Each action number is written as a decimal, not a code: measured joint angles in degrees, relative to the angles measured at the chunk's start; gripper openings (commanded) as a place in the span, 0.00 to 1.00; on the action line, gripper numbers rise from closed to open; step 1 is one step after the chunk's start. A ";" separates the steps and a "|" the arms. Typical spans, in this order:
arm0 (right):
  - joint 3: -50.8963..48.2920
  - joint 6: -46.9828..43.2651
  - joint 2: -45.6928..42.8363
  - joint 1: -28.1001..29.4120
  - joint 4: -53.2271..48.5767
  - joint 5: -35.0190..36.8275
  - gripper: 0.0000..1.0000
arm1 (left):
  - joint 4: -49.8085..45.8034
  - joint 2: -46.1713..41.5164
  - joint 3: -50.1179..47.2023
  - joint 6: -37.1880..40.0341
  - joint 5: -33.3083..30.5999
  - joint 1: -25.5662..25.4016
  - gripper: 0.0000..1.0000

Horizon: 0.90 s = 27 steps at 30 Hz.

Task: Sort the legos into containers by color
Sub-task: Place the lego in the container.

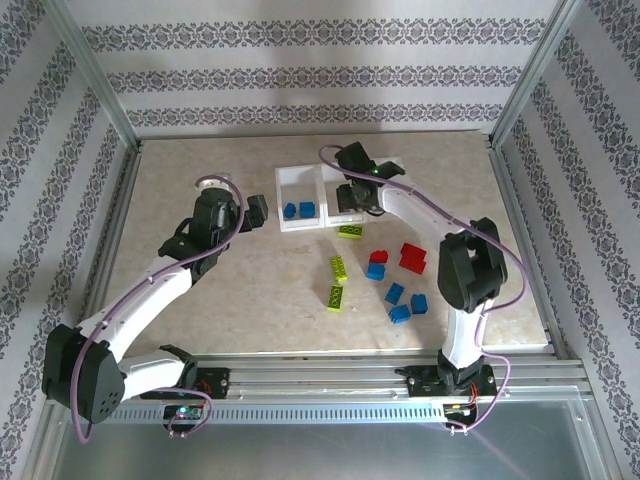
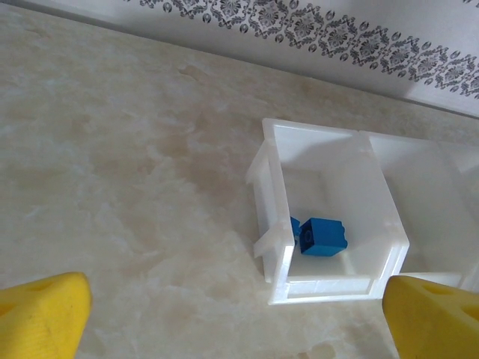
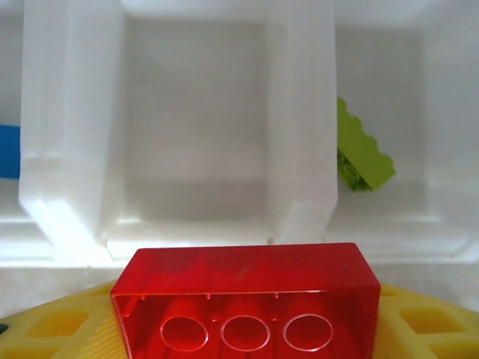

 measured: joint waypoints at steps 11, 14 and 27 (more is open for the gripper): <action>10.54 -5.40 10.51 0.00 0.02 1.01 0.71 | -0.28 -0.83 -0.94 -0.02 0.22 0.24 1.00; 12.04 -6.27 12.24 -0.02 0.00 0.98 0.77 | -0.28 -0.83 -0.94 -0.02 0.20 0.24 1.00; 13.25 -7.08 14.01 -0.02 -0.02 0.96 0.86 | -0.61 -0.83 -0.94 0.00 0.44 0.26 1.00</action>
